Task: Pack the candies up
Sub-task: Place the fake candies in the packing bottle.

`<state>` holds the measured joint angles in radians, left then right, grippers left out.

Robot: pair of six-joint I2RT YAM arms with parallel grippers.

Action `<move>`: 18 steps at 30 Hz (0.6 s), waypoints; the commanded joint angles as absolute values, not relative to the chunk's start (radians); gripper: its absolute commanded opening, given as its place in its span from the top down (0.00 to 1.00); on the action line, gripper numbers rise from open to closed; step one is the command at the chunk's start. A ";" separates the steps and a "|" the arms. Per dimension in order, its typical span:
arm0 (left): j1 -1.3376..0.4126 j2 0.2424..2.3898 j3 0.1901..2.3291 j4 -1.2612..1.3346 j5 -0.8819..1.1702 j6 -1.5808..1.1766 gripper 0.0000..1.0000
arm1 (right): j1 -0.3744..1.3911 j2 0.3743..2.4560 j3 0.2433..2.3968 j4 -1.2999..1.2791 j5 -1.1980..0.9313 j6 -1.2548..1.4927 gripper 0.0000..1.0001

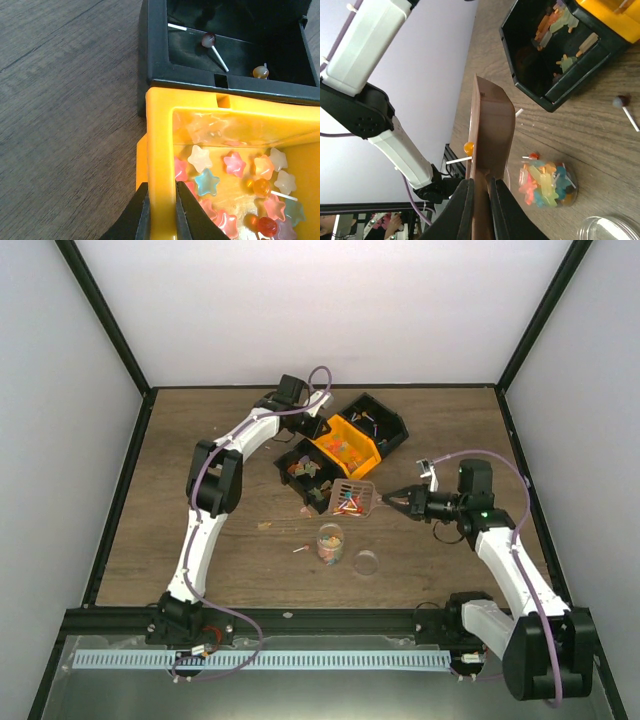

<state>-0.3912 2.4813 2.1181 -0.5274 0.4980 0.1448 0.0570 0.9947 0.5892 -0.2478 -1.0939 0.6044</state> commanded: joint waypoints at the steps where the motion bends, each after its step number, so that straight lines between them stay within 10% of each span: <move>1: -0.383 2.505 2.073 -0.557 0.466 0.166 0.96 | 0.071 0.960 0.582 -0.358 -1.076 0.512 0.99; 18: -0.385 2.514 2.074 -0.553 0.465 0.162 0.96 | 0.101 0.883 0.636 -0.521 -0.958 0.374 0.99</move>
